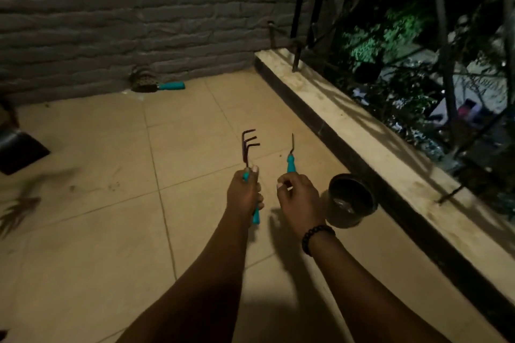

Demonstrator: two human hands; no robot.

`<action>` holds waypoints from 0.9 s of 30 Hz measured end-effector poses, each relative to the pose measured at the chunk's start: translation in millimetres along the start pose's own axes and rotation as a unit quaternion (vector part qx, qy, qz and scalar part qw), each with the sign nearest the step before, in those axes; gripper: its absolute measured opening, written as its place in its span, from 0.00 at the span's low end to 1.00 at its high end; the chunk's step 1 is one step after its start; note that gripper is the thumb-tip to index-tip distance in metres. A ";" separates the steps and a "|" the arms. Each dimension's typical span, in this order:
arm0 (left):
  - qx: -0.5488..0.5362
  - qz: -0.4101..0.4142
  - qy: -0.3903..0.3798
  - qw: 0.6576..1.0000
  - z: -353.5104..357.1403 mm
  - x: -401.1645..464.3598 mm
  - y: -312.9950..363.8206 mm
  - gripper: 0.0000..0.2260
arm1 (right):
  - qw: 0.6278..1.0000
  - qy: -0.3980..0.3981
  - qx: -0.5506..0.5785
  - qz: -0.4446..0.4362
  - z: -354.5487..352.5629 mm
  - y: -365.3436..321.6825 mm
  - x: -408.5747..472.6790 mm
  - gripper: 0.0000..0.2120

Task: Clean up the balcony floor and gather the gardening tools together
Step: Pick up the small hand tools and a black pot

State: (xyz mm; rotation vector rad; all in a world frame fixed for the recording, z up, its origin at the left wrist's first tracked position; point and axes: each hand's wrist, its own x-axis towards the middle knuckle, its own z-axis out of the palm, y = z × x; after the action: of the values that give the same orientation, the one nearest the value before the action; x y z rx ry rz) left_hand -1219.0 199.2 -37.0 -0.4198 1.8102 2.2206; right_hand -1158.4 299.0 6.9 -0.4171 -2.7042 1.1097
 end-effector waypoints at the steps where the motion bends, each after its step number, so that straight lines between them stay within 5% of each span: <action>1: 0.002 0.003 0.017 1.000 -5.8 3.6 8.0 0.12 | 0.999 -0.022 -0.042 -0.002 -5.0 -5.3 11.3 0.07; 8: 0.082 -0.001 0.024 0.996 -37.8 23.5 64.1 0.14 | 0.942 -0.155 -0.293 0.043 -37.4 -15.1 67.3 0.18; 16: 0.144 0.007 -0.084 0.986 -63.5 60.1 64.6 0.08 | 0.920 -0.194 -0.337 0.056 21.3 48.5 134.1 0.21; 22: 0.100 0.008 0.012 0.995 -71.7 77.2 34.9 0.12 | 0.928 -0.216 -0.293 0.081 48.4 92.9 174.0 0.25; 27: 0.102 0.012 0.080 0.992 -92.1 81.2 28.3 0.11 | 0.935 -0.231 -0.263 0.050 72.7 129.4 171.2 0.19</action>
State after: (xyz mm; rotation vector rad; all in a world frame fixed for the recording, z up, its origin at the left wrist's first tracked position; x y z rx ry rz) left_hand -1298.5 104.0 -58.9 -0.5503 2.1090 2.0410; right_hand -1315.9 395.4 -124.4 -0.4123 -3.4356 0.5233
